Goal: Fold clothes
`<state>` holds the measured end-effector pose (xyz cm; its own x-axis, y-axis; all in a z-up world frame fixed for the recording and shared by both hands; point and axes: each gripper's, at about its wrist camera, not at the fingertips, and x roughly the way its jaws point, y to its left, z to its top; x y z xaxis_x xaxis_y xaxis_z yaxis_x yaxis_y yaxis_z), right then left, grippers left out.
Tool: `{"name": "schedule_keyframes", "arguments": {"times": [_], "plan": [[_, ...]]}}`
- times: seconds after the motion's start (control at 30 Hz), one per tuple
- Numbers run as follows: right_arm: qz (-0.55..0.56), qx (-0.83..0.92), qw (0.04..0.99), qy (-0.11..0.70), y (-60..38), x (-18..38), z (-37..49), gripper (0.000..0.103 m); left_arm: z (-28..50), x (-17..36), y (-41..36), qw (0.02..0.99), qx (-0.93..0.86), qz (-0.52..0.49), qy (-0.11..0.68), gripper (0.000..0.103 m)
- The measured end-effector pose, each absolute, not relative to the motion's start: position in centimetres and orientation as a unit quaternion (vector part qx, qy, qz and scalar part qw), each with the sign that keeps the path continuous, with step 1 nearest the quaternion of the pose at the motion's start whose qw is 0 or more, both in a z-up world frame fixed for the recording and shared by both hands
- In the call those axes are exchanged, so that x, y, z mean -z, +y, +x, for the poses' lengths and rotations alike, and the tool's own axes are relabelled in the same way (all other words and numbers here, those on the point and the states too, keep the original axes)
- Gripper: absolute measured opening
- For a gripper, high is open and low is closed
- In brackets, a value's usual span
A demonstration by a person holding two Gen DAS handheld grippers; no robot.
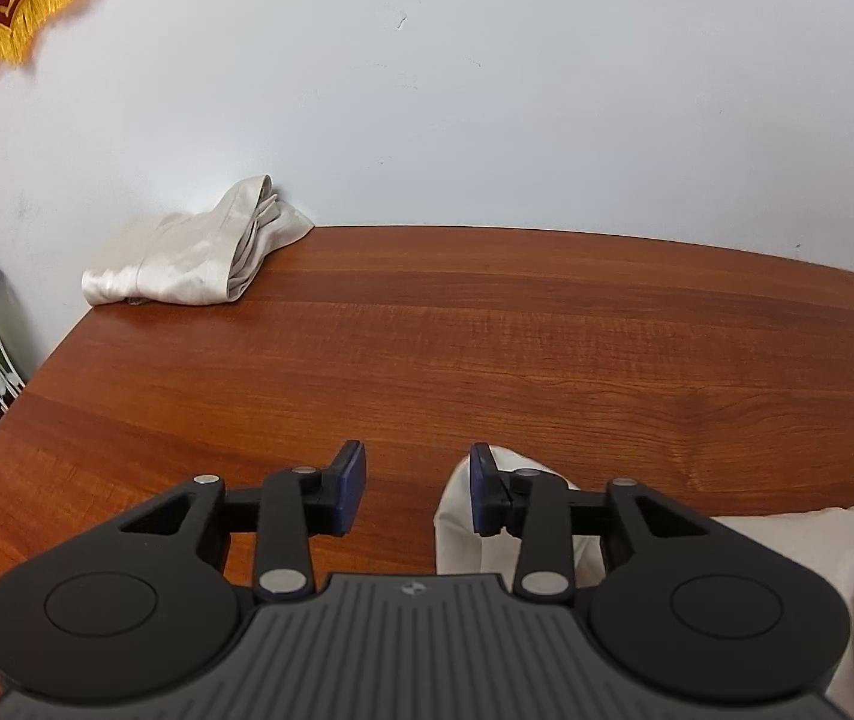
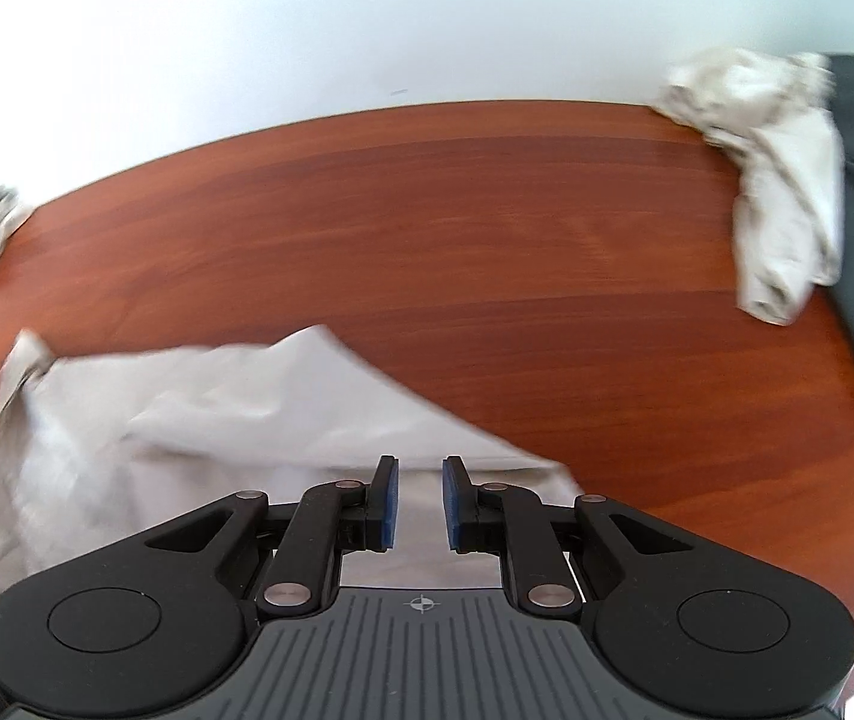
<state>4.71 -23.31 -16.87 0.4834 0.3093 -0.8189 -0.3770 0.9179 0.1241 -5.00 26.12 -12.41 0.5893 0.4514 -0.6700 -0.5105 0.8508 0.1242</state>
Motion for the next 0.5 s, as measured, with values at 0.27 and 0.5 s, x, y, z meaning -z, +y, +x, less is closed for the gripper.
{"name": "schedule_keyframes", "arguments": {"times": [0.27,0.5], "plan": [[-0.082,-0.280,0.835,0.466,-18.1,18.2,2.2,0.039,-7.3,12.0,24.6,0.894,-0.254,-0.039,0.368,0.044],[-0.109,-0.334,0.812,0.466,-13.7,19.1,0.3,0.052,-9.0,13.7,23.7,0.890,-0.230,-0.045,0.391,0.046]]}}
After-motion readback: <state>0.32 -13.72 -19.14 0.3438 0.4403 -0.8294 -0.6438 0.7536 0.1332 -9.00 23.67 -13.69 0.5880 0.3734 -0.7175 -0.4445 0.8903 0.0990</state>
